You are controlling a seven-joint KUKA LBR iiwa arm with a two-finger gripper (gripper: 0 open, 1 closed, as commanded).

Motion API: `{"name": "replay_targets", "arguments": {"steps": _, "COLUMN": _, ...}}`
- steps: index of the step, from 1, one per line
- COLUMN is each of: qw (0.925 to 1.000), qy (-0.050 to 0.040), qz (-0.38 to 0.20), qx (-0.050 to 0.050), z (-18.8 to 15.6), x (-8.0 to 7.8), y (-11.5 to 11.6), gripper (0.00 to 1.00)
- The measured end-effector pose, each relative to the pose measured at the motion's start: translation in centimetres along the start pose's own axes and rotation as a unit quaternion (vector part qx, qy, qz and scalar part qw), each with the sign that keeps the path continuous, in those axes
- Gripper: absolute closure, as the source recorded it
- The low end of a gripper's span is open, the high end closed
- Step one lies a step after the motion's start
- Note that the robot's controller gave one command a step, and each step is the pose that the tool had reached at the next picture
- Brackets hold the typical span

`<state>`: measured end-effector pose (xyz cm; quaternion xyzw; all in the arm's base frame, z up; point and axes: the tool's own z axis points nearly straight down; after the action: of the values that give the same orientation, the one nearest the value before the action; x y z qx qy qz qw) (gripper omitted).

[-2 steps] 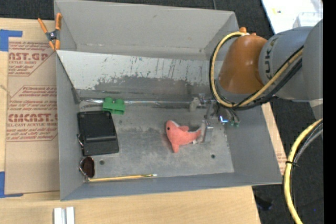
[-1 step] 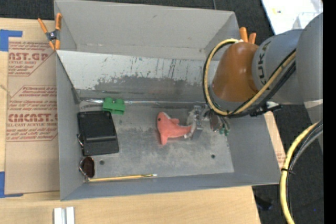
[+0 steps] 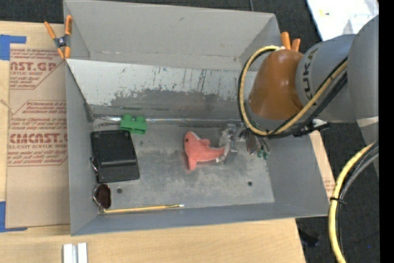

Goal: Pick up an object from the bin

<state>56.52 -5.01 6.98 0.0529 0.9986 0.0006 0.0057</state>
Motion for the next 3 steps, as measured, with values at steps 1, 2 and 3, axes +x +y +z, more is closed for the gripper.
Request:
{"name": "replay_targets", "arguments": {"steps": 1, "qw": 1.0000, "qy": 0.0000, "qz": 0.000, "qx": 0.000, "z": 0.0, "x": 0.0, "y": 0.0, "gripper": 1.00}}
{"name": "replay_targets", "arguments": {"steps": 2, "qw": 0.9997, "qy": 0.0000, "qz": -0.024, "qx": 0.000, "z": -2.3, "x": -0.2, "y": 0.8, "gripper": 1.00}}
{"name": "replay_targets", "arguments": {"steps": 3, "qw": 0.9989, "qy": -0.0003, "qz": 0.048, "qx": -0.001, "z": -3.5, "x": -1.3, "y": 0.3, "gripper": 1.00}}
